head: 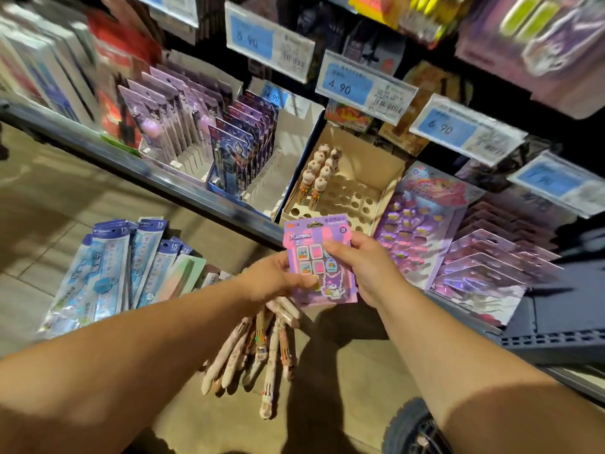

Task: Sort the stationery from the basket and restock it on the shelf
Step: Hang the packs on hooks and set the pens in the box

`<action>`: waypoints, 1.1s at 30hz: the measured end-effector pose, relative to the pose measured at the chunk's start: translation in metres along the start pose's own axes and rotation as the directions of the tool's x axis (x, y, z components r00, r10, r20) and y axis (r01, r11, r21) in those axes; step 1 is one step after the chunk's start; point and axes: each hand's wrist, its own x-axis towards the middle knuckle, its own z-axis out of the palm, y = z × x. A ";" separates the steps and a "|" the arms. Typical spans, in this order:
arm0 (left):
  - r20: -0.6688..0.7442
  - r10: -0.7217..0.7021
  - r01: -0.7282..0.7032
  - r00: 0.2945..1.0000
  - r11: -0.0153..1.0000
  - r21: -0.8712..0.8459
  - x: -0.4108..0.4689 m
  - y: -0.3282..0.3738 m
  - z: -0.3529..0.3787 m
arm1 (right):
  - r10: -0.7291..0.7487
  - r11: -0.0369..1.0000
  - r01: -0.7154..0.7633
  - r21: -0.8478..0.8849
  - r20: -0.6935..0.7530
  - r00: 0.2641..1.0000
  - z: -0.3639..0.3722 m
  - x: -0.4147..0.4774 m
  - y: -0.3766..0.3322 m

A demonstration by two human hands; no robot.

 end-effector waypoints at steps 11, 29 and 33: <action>-0.174 0.349 -0.342 0.921 0.937 0.071 -0.081 0.147 -0.042 | -0.470 0.644 0.530 -0.552 0.261 0.843 0.049 -0.049 -0.153; -0.128 0.584 -0.542 0.802 0.801 0.254 -0.054 0.277 0.121 | -0.745 0.618 0.778 -0.115 -0.401 0.533 -0.059 -0.119 -0.203; -0.192 0.558 -0.487 0.807 0.814 0.316 -0.043 0.277 0.134 | -0.731 0.630 0.769 -0.109 -0.418 0.540 -0.071 -0.121 -0.205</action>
